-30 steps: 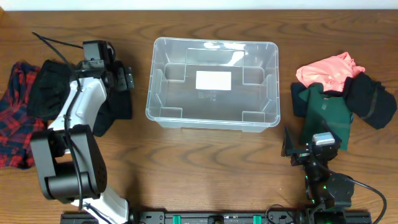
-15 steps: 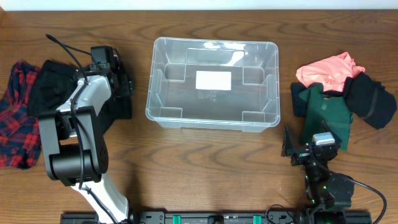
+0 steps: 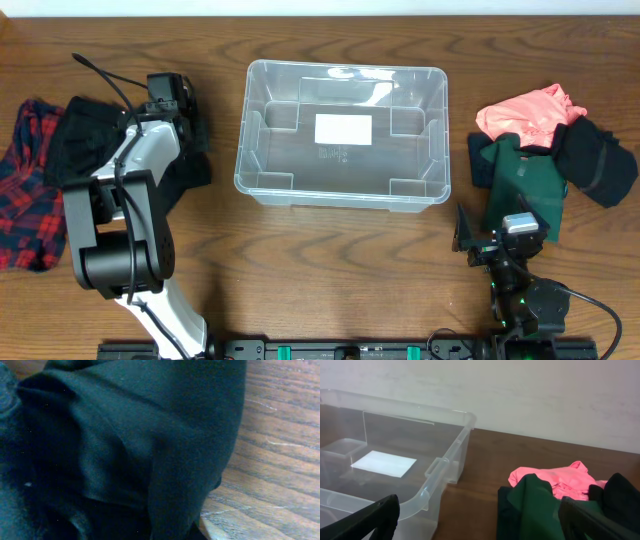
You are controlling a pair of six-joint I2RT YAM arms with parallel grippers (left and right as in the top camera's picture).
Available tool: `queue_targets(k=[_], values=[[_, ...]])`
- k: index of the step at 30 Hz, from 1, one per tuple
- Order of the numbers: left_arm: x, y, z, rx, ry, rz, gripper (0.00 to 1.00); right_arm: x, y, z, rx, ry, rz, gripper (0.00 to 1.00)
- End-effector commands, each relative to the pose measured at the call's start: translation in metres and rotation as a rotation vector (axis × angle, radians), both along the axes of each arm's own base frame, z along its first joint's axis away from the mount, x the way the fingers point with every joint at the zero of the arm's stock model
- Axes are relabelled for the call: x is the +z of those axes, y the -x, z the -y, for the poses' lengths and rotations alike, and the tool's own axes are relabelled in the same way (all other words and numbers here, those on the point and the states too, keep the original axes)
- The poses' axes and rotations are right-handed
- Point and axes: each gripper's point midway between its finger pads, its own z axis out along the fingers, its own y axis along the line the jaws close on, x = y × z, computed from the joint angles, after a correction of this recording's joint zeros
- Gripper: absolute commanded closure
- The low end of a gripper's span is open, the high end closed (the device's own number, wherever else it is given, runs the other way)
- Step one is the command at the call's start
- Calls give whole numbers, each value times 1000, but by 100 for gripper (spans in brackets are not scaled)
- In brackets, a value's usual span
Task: Pack container
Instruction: 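Lift the black garment with the left gripper and carry it over the bin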
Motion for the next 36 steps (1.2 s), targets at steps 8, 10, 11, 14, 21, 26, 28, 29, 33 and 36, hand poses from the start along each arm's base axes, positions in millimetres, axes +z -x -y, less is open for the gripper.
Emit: queue_targets(k=[8, 10, 11, 14, 21, 26, 28, 29, 33, 36], values=[[164, -12, 0, 105, 53, 330, 94, -1, 0, 2, -8, 13, 3, 1], [201, -6, 4, 93, 61, 391, 94, -1, 0, 2, -8, 13, 3, 1], [217, -2, 5, 88, 65, 417, 94, -1, 0, 2, -8, 13, 3, 1], [262, 14, 9, 81, 73, 481, 94, -1, 0, 2, -8, 13, 3, 1], [335, 55, 20, 97, 124, 528, 94, -1, 0, 2, -8, 13, 3, 1], [375, 80, 26, 83, 140, 539, 94, -1, 0, 2, -8, 13, 3, 1], [390, 88, 30, 68, 148, 555, 94, -1, 0, 2, -8, 13, 3, 1], [398, 91, 35, 45, 168, 567, 94, -1, 0, 2, -8, 13, 3, 1], [433, 92, 83, -127, 375, 652, 94, -1, 0, 2, -8, 13, 3, 1], [443, 95, 110, -200, 468, 661, 94, -1, 0, 2, -8, 13, 3, 1]])
